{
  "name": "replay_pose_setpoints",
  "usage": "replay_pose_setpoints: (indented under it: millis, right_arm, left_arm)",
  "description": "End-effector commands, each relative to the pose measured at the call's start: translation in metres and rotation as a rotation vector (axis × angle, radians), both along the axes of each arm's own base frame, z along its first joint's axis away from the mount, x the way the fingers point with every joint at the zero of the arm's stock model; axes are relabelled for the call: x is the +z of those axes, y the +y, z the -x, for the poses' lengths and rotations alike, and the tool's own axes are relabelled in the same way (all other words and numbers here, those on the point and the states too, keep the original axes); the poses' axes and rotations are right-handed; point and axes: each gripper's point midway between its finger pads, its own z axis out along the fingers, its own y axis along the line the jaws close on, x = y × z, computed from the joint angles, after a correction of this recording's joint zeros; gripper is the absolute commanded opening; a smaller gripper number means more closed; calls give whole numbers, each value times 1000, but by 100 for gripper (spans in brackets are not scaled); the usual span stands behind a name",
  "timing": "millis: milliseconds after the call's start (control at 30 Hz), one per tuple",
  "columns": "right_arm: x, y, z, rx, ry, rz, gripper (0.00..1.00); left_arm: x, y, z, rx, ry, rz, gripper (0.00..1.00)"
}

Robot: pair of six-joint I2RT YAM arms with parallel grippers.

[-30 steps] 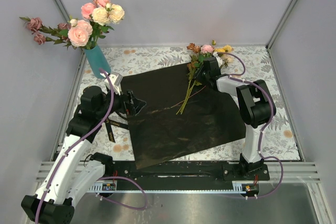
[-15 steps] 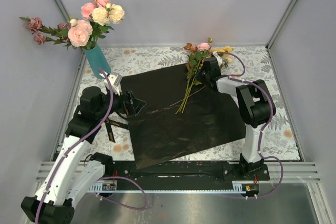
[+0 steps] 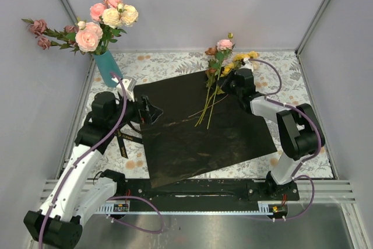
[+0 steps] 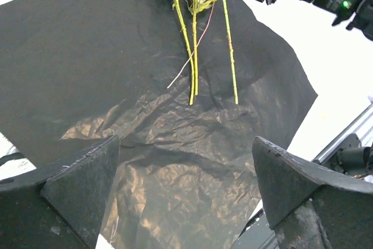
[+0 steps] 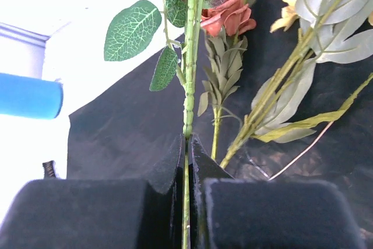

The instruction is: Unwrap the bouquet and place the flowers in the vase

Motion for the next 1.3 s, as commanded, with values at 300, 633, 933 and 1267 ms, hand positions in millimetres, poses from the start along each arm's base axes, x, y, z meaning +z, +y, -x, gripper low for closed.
replay_pose_setpoints:
  millis: [300,633,933,1267]
  right_arm:
    - [112,27,88,295,-337,-257,0]
    - [167,41,173,488,-503,-341,0]
    - [190,65,226,661,-562,-379,0]
    - [183,68,232,656,-559,-392,29]
  left_arm:
    - [71,-83,-40,-143,-25,180,92]
    - [103,-158,-55,-269,-62,261,81]
    - [116,-194,-38,-386,-88,342,68]
    - [108,-181,-34,-332,-109,295,0]
